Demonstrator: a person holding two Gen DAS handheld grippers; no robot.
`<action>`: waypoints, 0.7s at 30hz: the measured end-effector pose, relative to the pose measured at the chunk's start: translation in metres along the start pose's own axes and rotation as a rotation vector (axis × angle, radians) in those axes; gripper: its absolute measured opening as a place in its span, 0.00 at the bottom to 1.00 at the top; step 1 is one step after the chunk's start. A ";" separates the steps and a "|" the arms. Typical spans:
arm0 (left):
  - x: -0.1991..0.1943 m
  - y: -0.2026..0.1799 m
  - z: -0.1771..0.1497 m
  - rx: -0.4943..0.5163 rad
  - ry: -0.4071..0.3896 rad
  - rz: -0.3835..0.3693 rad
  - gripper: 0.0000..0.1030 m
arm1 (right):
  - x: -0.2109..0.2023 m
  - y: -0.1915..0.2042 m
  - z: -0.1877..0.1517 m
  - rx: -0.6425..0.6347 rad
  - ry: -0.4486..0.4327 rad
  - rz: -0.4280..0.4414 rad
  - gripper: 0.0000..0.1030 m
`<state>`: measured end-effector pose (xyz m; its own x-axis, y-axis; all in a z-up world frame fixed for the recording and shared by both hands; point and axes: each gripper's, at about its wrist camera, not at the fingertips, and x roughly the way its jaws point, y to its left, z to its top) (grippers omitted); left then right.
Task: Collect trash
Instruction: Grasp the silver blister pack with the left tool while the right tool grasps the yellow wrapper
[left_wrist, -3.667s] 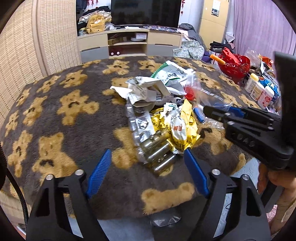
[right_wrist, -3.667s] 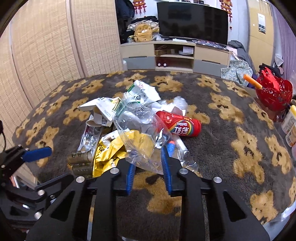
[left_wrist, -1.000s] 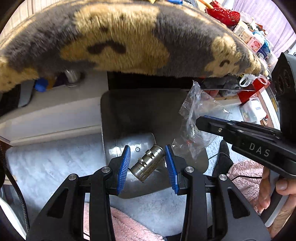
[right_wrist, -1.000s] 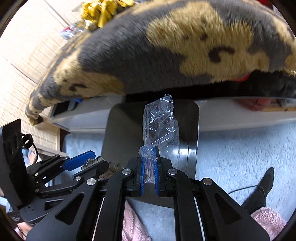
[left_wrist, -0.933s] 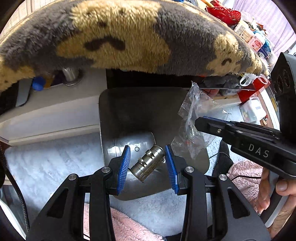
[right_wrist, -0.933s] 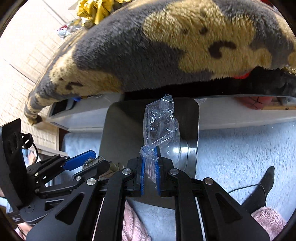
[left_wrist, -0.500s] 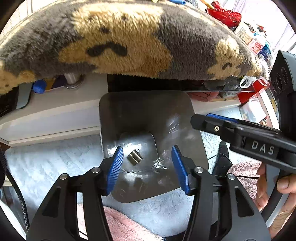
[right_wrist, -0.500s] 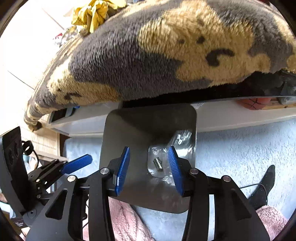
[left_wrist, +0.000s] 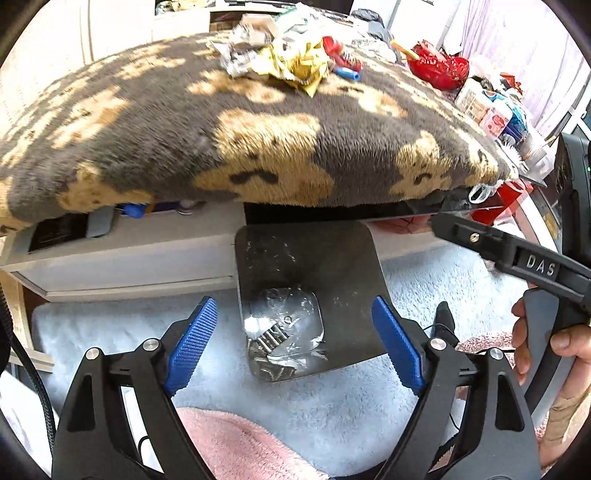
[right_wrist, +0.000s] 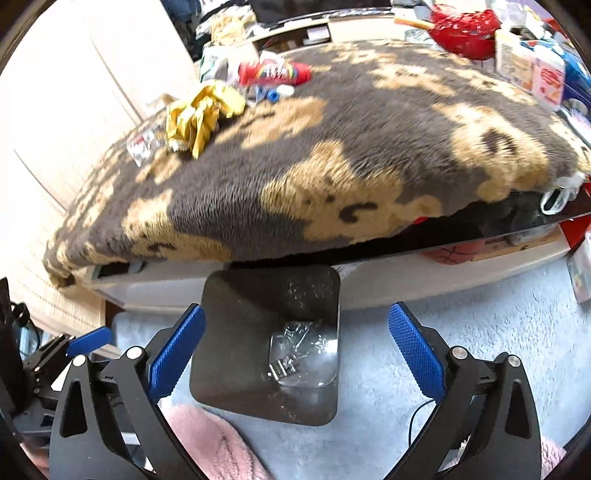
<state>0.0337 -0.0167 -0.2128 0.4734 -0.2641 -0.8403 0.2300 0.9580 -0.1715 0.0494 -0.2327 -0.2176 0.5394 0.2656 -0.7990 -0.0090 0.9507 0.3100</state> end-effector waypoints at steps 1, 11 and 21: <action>-0.005 0.000 0.000 0.000 -0.008 0.003 0.79 | -0.005 -0.002 0.001 0.004 -0.010 0.001 0.97; -0.038 0.011 0.014 0.001 -0.085 0.023 0.80 | -0.034 -0.011 0.011 0.053 -0.083 0.002 0.97; -0.048 0.038 0.073 -0.010 -0.164 0.058 0.79 | -0.035 0.022 0.078 0.020 -0.163 0.034 0.97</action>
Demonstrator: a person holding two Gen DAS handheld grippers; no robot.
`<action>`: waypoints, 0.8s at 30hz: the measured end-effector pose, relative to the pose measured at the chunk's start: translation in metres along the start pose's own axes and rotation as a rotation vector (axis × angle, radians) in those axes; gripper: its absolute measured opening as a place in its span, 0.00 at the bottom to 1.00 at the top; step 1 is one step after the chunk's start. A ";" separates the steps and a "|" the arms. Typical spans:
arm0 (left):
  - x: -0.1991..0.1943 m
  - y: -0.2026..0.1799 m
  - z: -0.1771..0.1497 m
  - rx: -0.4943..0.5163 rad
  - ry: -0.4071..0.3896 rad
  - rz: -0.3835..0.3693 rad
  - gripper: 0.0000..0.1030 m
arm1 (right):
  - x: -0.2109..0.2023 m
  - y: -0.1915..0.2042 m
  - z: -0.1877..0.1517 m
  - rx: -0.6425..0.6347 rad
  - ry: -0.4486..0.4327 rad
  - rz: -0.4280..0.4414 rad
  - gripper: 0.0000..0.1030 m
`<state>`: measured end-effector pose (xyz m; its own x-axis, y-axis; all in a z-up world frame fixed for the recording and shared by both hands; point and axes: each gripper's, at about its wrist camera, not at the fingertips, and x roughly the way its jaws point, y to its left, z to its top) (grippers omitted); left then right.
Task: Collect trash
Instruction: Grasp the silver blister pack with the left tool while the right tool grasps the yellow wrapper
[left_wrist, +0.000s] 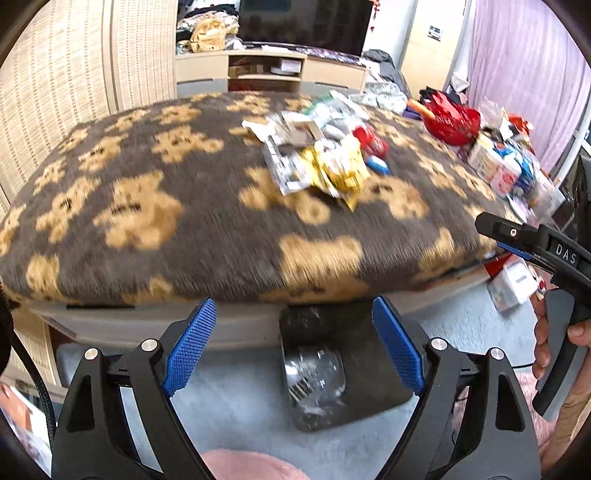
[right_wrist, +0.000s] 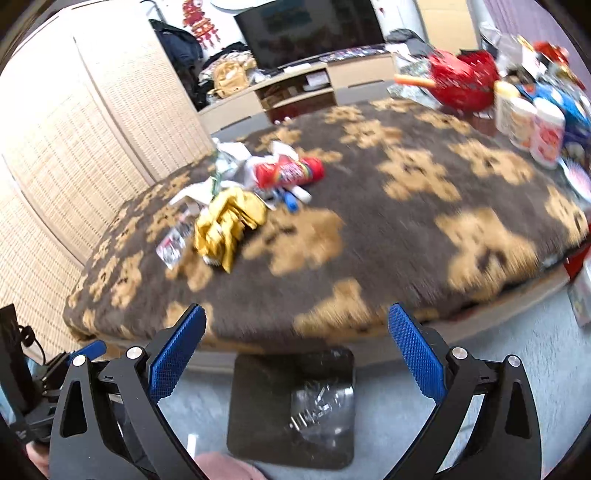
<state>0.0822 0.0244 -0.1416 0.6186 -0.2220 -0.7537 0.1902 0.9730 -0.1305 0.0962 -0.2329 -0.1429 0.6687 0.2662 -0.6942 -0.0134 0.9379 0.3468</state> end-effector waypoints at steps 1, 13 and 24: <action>0.001 0.002 0.006 -0.003 -0.010 0.002 0.79 | 0.004 0.004 0.006 -0.009 -0.003 0.003 0.97; 0.044 0.015 0.068 0.011 -0.038 -0.006 0.52 | 0.063 0.036 0.049 0.014 0.027 0.104 0.85; 0.083 0.016 0.085 0.018 -0.016 -0.037 0.40 | 0.110 0.058 0.057 0.042 0.106 0.188 0.58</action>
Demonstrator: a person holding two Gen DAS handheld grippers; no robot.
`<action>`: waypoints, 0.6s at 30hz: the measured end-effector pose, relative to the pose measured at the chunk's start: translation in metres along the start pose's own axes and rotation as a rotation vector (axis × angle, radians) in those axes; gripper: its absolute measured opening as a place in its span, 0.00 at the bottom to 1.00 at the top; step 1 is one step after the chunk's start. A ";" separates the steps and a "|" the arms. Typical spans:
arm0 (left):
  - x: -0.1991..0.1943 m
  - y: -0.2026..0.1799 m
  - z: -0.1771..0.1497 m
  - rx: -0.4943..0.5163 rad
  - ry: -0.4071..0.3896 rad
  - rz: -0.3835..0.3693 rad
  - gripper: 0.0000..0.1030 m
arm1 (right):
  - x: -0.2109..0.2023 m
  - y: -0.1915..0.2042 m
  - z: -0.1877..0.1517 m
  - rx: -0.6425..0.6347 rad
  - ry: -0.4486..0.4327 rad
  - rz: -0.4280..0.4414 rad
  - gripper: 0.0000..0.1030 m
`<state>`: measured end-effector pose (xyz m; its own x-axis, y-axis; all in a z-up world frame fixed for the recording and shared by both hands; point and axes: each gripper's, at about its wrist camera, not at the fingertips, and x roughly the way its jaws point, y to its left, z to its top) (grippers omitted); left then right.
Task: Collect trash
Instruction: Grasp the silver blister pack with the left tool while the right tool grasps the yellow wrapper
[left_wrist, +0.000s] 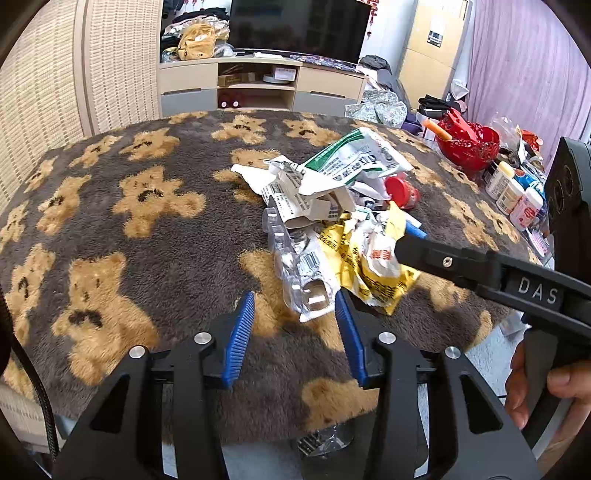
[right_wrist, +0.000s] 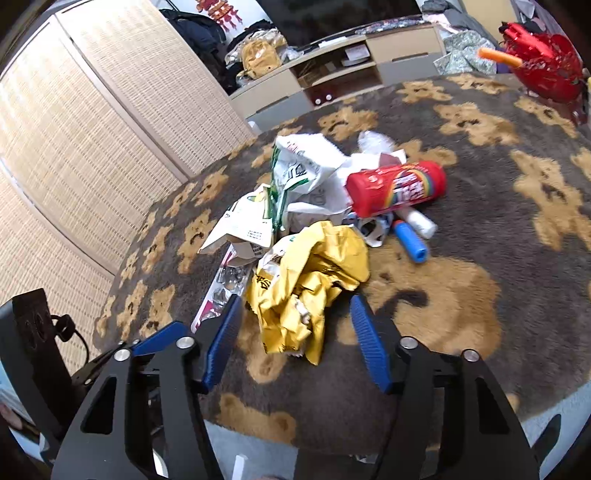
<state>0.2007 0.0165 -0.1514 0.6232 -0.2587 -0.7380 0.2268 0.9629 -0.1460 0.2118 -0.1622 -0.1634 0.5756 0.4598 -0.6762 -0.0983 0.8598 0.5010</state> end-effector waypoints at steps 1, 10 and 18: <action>0.003 0.001 0.001 -0.003 0.003 -0.002 0.39 | 0.004 0.000 0.000 0.000 0.005 0.003 0.58; 0.030 0.006 0.007 -0.005 0.043 -0.030 0.13 | 0.033 -0.001 0.000 0.017 0.048 0.005 0.53; 0.029 0.008 0.001 0.006 0.049 -0.005 0.08 | 0.028 -0.001 -0.004 -0.008 0.038 -0.003 0.32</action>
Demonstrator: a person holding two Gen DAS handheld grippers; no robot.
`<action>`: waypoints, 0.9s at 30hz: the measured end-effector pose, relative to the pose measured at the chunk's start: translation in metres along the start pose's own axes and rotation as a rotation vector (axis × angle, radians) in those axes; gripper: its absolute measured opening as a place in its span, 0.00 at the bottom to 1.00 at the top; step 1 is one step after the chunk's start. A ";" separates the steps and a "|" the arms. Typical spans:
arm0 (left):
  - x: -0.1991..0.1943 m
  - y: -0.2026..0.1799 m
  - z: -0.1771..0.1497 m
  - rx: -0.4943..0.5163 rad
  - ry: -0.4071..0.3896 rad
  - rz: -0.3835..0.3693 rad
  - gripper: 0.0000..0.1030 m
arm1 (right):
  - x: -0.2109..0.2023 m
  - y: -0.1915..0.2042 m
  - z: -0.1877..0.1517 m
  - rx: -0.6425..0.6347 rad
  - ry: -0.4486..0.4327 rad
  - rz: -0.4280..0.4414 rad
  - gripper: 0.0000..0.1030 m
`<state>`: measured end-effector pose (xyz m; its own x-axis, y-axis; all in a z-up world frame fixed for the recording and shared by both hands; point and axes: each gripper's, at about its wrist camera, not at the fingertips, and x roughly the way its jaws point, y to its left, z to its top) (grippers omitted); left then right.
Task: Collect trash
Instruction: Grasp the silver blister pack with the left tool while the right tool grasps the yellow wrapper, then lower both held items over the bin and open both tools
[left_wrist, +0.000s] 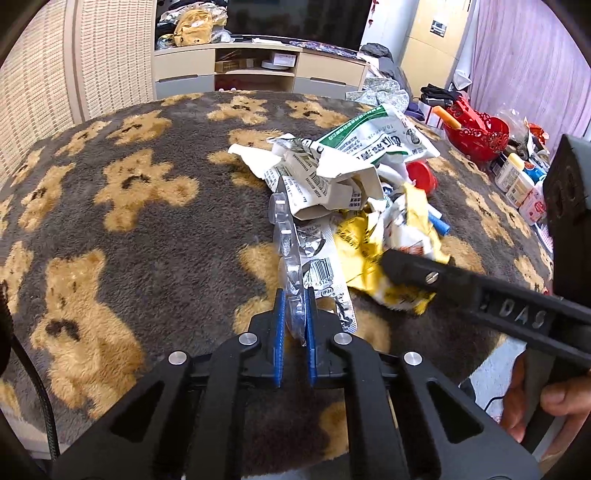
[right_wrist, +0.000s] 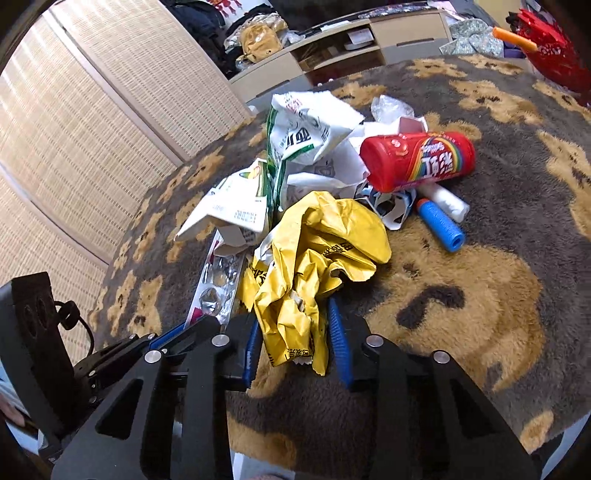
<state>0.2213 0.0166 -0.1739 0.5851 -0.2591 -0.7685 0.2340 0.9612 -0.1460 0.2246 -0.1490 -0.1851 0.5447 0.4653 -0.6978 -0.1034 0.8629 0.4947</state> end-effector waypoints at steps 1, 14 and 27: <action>-0.002 -0.001 -0.001 0.005 0.002 0.005 0.07 | -0.002 0.000 0.000 -0.004 -0.002 -0.004 0.31; -0.052 -0.015 -0.041 -0.004 0.006 0.021 0.05 | -0.057 -0.011 -0.035 -0.027 -0.004 -0.069 0.30; -0.089 -0.043 -0.100 -0.013 0.023 -0.001 0.05 | -0.103 -0.018 -0.092 -0.066 0.001 -0.087 0.30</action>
<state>0.0814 0.0078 -0.1615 0.5668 -0.2578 -0.7825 0.2245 0.9622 -0.1543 0.0941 -0.1946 -0.1700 0.5532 0.3878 -0.7373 -0.1098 0.9113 0.3969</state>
